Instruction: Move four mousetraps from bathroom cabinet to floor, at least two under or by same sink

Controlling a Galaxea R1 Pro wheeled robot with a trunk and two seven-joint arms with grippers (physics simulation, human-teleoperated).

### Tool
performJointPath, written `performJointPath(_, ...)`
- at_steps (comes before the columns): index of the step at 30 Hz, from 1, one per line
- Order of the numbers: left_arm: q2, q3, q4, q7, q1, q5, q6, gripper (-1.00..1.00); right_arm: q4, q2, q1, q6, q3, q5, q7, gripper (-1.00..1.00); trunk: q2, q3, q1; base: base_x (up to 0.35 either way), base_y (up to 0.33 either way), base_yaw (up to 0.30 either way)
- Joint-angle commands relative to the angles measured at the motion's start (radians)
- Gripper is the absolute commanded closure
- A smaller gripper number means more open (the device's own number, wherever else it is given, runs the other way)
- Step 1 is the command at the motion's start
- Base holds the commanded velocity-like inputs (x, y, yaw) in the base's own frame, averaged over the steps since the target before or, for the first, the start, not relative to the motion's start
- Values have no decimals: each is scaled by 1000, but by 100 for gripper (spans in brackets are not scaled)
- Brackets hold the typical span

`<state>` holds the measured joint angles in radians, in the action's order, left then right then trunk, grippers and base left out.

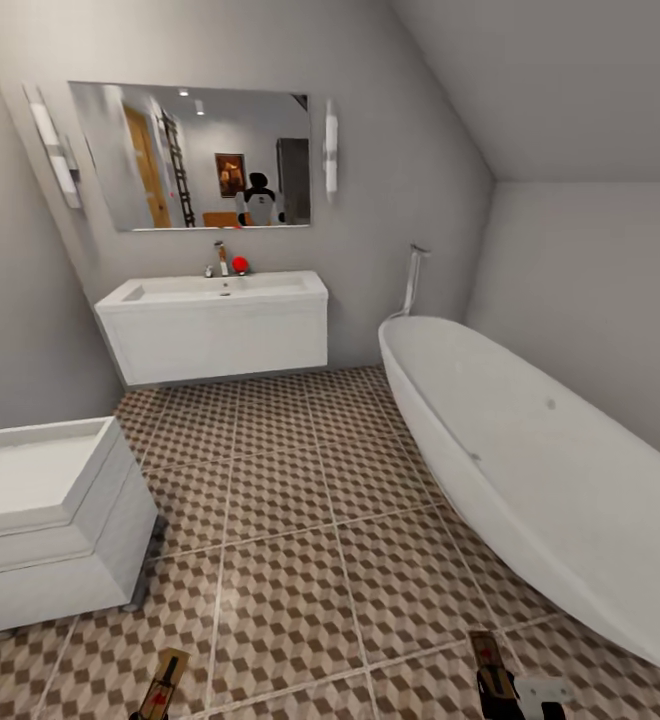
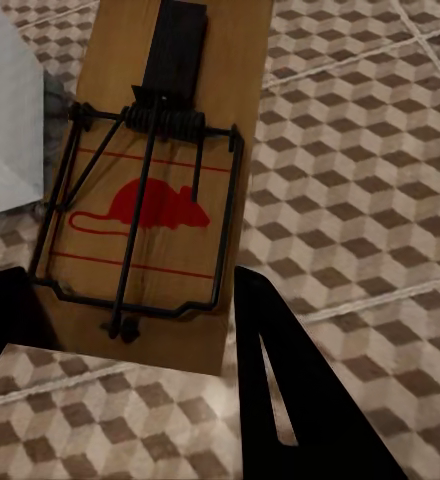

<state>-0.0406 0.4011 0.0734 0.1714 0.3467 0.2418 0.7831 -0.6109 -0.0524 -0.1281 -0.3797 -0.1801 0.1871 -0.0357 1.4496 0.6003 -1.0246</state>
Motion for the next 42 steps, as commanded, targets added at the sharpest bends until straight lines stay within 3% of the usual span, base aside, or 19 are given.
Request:
performJointPath(1, 1, 8, 3, 7, 1, 2, 4, 100, 0, 0, -1, -3, -2, 8, -3, 100, 0, 1, 0, 242, 0, 288)
performJointPath(19, 1, 8, 3, 7, 1, 2, 4, 100, 0, 1, 0, -4, -2, 8, -3, 100, 0, 1, 0, 242, 0, 286)
performJointPath(42, 1, 8, 3, 7, 1, 2, 4, 100, 0, 2, 0, -4, -2, 8, -2, 100, 0, 1, 0, 242, 0, 13)
